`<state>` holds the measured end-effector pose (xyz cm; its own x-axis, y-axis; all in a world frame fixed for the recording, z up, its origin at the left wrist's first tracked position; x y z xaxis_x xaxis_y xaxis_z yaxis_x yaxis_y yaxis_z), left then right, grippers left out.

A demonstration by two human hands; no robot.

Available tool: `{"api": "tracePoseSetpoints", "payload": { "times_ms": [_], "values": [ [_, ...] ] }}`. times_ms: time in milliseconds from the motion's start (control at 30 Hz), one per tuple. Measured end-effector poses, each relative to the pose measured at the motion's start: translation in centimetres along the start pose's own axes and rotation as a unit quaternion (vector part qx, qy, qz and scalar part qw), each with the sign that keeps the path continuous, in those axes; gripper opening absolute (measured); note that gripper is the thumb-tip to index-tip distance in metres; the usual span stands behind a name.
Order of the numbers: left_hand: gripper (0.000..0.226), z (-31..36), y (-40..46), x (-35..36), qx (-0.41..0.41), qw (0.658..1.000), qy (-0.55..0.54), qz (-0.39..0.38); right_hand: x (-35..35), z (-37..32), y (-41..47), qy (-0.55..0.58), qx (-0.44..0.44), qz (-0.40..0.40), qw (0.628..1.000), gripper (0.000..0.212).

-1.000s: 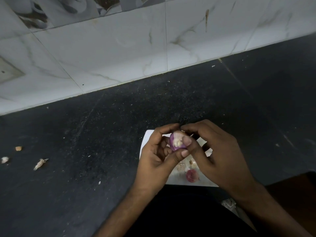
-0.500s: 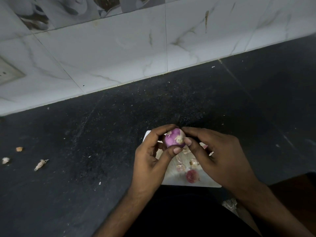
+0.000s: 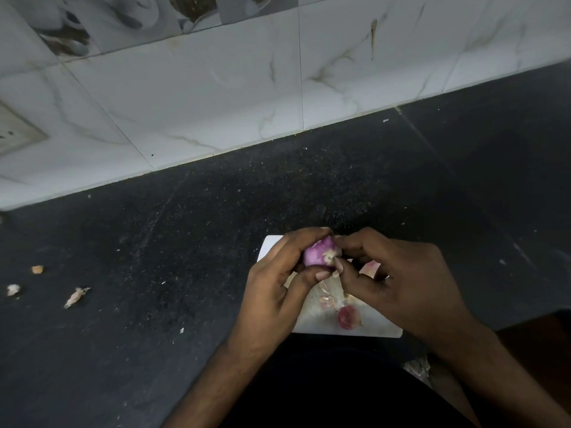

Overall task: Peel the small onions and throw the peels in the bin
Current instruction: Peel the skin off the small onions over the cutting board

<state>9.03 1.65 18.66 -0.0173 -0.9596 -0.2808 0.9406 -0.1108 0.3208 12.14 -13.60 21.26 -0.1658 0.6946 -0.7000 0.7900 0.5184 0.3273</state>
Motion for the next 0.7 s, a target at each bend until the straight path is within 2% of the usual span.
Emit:
{"api": "tracePoseSetpoints", "payload": {
  "times_ms": [233,467,633,700],
  "values": [
    [0.035,-0.3,-0.1,0.1,-0.013,1.000,-0.016,0.011,-0.1,0.6,-0.1,-0.062,-0.002,0.026,0.998,0.019],
    [0.033,-1.2,-0.1,0.3,-0.041,0.997,-0.068,0.024,-0.2,1.2,0.1,0.028,0.064,0.039,0.997,0.019],
    [0.035,-1.1,-0.1,0.3,-0.049,0.996,-0.072,0.026,0.0,0.3,0.3,0.033,0.055,0.028,0.998,0.036],
    [0.035,-1.0,-0.1,0.4,-0.044,0.996,-0.077,0.027,0.4,0.2,0.3,0.023,0.050,0.025,0.998,0.027]
  ]
}}
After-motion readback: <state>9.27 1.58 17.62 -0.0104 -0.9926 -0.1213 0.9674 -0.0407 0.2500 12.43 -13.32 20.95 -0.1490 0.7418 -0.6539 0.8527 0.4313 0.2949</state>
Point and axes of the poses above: each hand's wrist, its own y-axis towards the middle knuckle, its own x-axis out of the palm, z = x × y, the point moved 9 cm from there along y, towards the middle knuckle, and after that the axes turned 8 degrees about -z, right-handed, at the moved point
